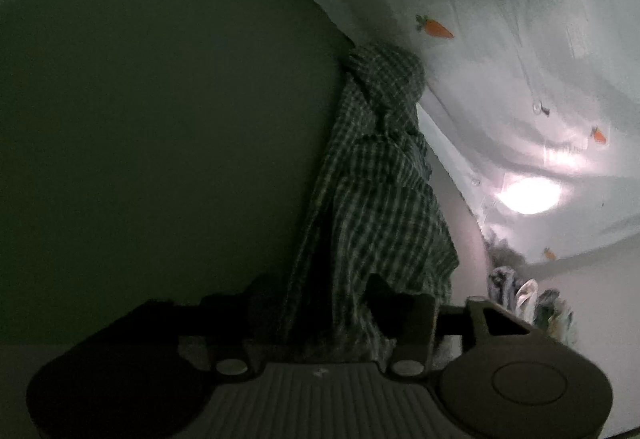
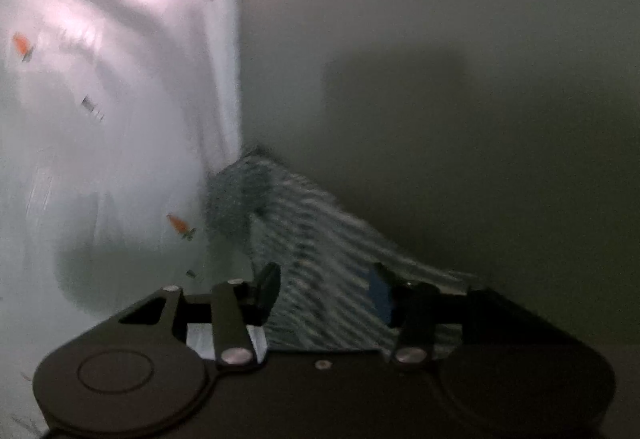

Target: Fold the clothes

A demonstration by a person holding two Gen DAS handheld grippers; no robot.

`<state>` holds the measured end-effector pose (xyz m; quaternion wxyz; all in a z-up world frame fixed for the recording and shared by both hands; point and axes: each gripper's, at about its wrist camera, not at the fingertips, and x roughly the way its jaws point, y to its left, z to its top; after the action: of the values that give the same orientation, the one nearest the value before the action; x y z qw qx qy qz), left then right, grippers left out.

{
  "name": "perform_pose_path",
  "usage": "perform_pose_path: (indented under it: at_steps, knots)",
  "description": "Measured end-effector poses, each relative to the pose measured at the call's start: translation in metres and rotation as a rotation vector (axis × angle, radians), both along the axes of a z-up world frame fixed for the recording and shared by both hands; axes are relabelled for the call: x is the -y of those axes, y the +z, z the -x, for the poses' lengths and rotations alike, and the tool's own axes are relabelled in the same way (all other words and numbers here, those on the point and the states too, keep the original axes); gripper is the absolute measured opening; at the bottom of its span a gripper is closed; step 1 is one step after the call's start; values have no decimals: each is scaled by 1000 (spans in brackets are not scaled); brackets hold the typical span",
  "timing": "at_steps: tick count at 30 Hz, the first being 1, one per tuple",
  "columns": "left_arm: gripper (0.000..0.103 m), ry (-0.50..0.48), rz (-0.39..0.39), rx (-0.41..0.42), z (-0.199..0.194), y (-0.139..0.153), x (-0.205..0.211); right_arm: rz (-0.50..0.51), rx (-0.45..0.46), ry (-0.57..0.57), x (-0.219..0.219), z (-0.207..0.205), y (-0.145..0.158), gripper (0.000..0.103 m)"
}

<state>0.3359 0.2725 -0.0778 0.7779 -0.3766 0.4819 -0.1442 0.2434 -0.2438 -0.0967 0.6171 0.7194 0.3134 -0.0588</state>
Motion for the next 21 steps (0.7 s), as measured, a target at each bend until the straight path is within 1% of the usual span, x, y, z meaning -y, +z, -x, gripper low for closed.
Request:
perform_pose_path:
  at_steps: [1, 4, 6, 7, 9, 12, 15, 17, 18, 19, 20, 21]
  knots:
    - [65, 16, 22, -13, 7, 0, -2, -8, -18, -3, 0, 8, -2, 52]
    - [70, 50, 109, -61, 26, -5, -6, -28, -66, 16, -1, 27, -10, 56]
    - [74, 55, 161, -90, 35, -12, -2, -33, -93, 47, -3, 30, -13, 60]
    - [74, 53, 180, -105, 37, -16, 1, -33, -105, 66, -3, 25, -16, 60]
    - [75, 35, 197, -131, 37, -21, 9, -31, -114, 105, -6, 24, -19, 60]
    - [76, 21, 226, -144, 32, -28, 22, -23, -106, 169, -15, 6, -16, 60]
    - [77, 62, 249, -156, 25, -35, 32, -12, -88, 193, -17, 2, -19, 60]
    - [75, 89, 264, -165, 20, -40, 38, -4, -80, 205, -19, -8, -22, 60]
    - [70, 103, 272, -169, 17, -42, 42, -3, -73, 206, -20, -11, -22, 56]
    - [45, 115, 283, -171, 16, -43, 44, 4, -68, 208, -20, -14, -23, 39]
    - [16, 126, 299, -168, 15, -43, 44, 12, -63, 210, -20, -18, -24, 29]
    - [11, 134, 305, -163, 15, -41, 44, 3, -57, 212, -20, -20, -26, 19]
